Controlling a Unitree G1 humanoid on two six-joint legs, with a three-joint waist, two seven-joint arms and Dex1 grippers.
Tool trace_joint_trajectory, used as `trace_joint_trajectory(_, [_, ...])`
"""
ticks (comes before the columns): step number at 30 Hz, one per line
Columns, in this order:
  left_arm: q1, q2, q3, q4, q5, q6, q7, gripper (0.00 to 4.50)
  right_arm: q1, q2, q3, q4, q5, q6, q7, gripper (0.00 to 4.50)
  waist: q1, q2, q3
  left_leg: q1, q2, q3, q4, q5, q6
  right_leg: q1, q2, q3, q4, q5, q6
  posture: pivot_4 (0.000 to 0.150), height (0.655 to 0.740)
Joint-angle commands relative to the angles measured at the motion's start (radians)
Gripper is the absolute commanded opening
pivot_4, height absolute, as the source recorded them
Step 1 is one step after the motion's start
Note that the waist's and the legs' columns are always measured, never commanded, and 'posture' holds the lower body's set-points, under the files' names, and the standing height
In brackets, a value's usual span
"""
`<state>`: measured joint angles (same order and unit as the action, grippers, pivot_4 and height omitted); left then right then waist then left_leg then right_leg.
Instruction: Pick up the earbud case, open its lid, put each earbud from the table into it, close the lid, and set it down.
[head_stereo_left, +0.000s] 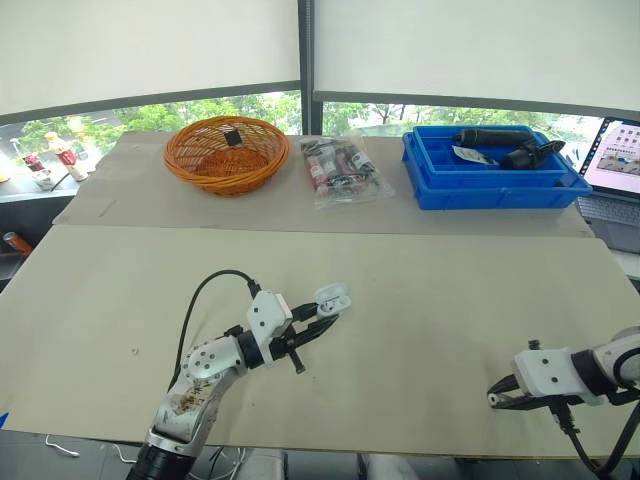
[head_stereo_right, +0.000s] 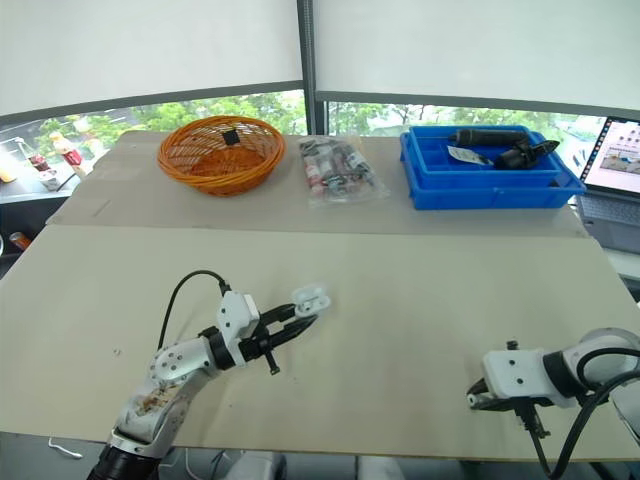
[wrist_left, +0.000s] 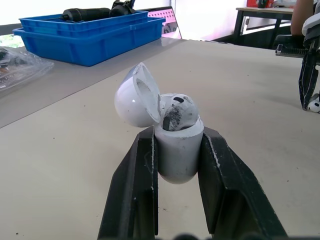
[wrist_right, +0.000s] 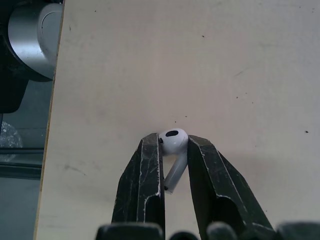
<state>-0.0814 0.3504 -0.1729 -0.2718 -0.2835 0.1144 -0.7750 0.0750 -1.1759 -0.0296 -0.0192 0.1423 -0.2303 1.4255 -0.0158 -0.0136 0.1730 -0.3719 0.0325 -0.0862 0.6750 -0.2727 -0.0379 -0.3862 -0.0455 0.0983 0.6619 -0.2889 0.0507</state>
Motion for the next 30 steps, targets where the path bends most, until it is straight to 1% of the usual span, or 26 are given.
trace_joint_trajectory(1, [-0.010, 0.002, 0.013, -0.043, -0.025, 0.006, 0.004, 0.58, -0.015, 0.012, 0.028, 0.020, -0.019, 0.024, -0.011, 0.32, -0.001, 0.000, 0.000, 0.000, 0.000, 0.000, 0.000, 0.000, 0.000, 0.000, 0.000, 0.000, 0.000, 0.000, 0.000, 0.150, 0.7163])
trace_joint_trajectory(2, [-0.011, 0.002, 0.014, -0.042, -0.026, 0.006, 0.005, 0.58, -0.021, 0.014, 0.034, 0.022, -0.017, 0.030, -0.009, 0.82, -0.002, -0.001, 0.000, 0.000, 0.000, 0.000, 0.000, 0.000, 0.000, 0.000, 0.000, 0.000, 0.000, 0.000, 0.000, 0.150, 0.7163])
trace_joint_trajectory(3, [-0.011, 0.002, 0.015, -0.041, -0.026, 0.006, 0.005, 0.58, -0.026, 0.016, 0.038, 0.025, -0.020, 0.028, -0.012, 1.42, -0.003, -0.002, 0.000, 0.001, 0.000, 0.000, 0.000, 0.000, 0.000, 0.001, 0.000, 0.000, 0.000, 0.000, 0.000, 0.150, 0.7163])
trace_joint_trajectory(6, [-0.012, 0.005, 0.015, -0.037, -0.027, 0.005, 0.005, 0.58, -0.030, 0.017, 0.026, 0.029, -0.010, 0.007, -0.014, 2.38, -0.002, -0.002, 0.000, 0.002, 0.000, 0.000, 0.000, 0.000, 0.000, 0.001, 0.000, 0.000, 0.001, 0.000, 0.000, 0.150, 0.7163])
trace_joint_trajectory(8, [-0.013, 0.007, 0.015, -0.035, -0.029, 0.005, 0.006, 0.58, -0.021, 0.002, -0.008, 0.005, 0.016, 0.025, -0.015, 2.39, -0.001, -0.002, 0.000, 0.002, 0.000, 0.000, 0.000, 0.000, 0.000, 0.001, 0.000, 0.000, 0.001, 0.000, 0.000, 0.150, 0.7163])
trace_joint_trajectory(11, [-0.011, 0.008, 0.014, -0.033, -0.029, 0.003, 0.007, 0.58, 0.016, -0.019, -0.083, -0.082, 0.066, 0.097, -0.028, 2.39, 0.003, -0.001, 0.000, 0.001, 0.000, 0.000, 0.000, 0.000, 0.000, 0.001, 0.000, 0.000, 0.001, 0.000, 0.000, 0.150, 0.7163])
trace_joint_trajectory(14, [-0.009, 0.007, 0.011, -0.032, -0.029, 0.001, 0.010, 0.58, 0.086, -0.052, -0.160, -0.219, 0.070, 0.196, -0.039, 2.39, 0.002, 0.000, 0.000, 0.000, 0.000, 0.000, 0.000, 0.000, 0.000, 0.000, 0.000, 0.000, 0.001, 0.000, 0.000, 0.150, 0.7163])
trace_joint_trajectory(18, [-0.006, 0.004, 0.005, -0.030, -0.025, 0.000, 0.016, 0.58, 0.153, -0.100, -0.203, -0.434, -0.028, 0.387, -0.103, 2.39, 0.000, 0.000, 0.000, 0.000, 0.000, 0.000, 0.000, 0.000, 0.000, 0.000, 0.000, 0.000, 0.001, 0.000, 0.000, 0.150, 0.7163])
trace_joint_trajectory(20, [-0.004, 0.001, -0.001, -0.033, -0.022, 0.001, 0.021, 0.58, 0.178, -0.139, -0.192, -0.496, -0.077, 0.442, -0.100, 2.39, 0.001, 0.000, 0.000, 0.000, 0.000, 0.000, 0.000, 0.000, 0.000, 0.000, 0.000, 0.000, 0.001, 0.000, 0.000, 0.150, 0.7163])
trace_joint_trajectory(22, [0.000, 0.000, -0.005, -0.038, -0.021, 0.002, 0.024, 0.58, 0.179, -0.165, -0.165, -0.512, -0.142, 0.435, -0.114, 2.39, 0.002, 0.000, 0.000, 0.000, 0.000, 0.000, 0.000, 0.000, 0.000, 0.000, 0.000, 0.000, 0.001, 0.000, 0.000, 0.150, 0.7163])
trace_joint_trajectory(25, [0.010, 0.000, -0.009, -0.044, -0.020, 0.002, 0.029, 0.58, 0.116, -0.184, -0.069, -0.487, -0.232, 0.398, -0.145, 2.39, 0.001, 0.000, 0.000, 0.000, 0.000, 0.000, 0.001, 0.000, 0.000, 0.000, 0.000, 0.000, 0.000, 0.000, 0.000, 0.150, 0.7163])
trace_joint_trajectory(30, [0.022, 0.002, -0.006, -0.053, -0.021, 0.004, 0.036, 0.58, 0.024, -0.163, 0.041, -0.439, -0.280, 0.372, -0.147, 2.39, 0.001, 0.000, 0.000, 0.000, 0.000, 0.000, 0.000, 0.000, 0.000, -0.001, 0.000, 0.000, 0.000, 0.000, 0.000, 0.150, 0.7163])
